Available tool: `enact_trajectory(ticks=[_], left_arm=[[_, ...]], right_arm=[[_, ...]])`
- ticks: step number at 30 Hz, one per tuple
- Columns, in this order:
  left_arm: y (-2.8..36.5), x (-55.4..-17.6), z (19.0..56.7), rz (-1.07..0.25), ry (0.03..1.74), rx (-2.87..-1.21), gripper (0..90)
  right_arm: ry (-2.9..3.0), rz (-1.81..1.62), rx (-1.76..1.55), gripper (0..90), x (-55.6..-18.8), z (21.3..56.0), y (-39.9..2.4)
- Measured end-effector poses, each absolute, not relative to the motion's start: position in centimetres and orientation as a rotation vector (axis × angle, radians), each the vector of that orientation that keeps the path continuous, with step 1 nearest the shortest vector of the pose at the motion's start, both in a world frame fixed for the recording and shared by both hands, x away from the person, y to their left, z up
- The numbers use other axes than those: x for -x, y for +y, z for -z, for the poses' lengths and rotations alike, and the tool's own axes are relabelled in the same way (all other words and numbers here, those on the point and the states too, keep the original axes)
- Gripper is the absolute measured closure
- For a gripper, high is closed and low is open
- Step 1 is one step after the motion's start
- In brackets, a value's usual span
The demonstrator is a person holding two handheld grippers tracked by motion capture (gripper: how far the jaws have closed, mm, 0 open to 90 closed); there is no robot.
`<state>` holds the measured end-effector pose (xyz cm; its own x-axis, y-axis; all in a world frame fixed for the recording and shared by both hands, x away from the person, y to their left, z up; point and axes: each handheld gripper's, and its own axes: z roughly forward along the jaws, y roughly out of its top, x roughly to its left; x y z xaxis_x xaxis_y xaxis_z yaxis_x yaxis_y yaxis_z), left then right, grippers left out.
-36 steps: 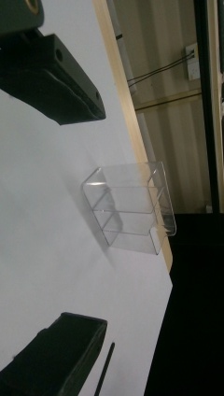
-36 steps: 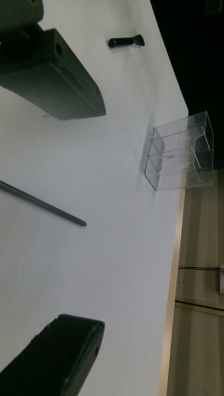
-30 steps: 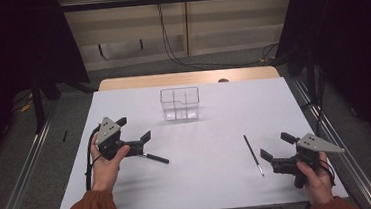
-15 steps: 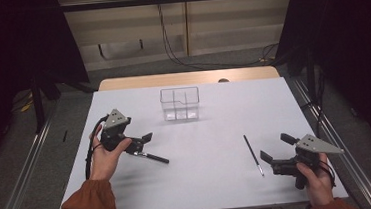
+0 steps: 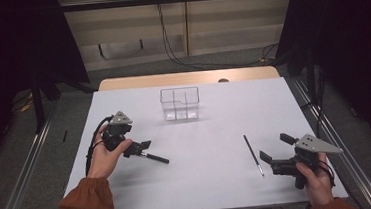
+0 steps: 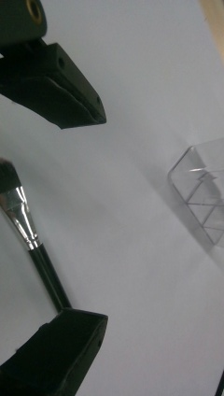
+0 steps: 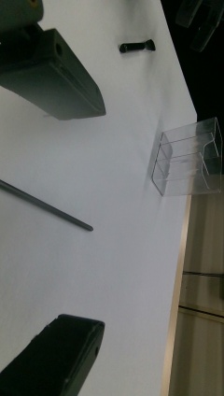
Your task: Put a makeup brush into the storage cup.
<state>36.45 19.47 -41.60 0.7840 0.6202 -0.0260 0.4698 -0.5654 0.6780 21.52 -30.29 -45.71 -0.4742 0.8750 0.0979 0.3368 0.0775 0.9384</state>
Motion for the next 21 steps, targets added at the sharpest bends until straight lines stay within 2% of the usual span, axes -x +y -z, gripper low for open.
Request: enact_trajectory(ticks=[10, 21], left_arm=[[18.7, -36.8, 40.8, -0.222, 0.724, -2.420, 4.5], [17.8, -37.3, 41.8, -0.143, 0.638, -2.589, 3.8]], right_arm=[[1.865, -1.400, -1.184, 0.3, -21.5, 45.7, -30.3], [1.872, -1.401, -1.183, 0.3, -21.6, 45.7, -30.2]])
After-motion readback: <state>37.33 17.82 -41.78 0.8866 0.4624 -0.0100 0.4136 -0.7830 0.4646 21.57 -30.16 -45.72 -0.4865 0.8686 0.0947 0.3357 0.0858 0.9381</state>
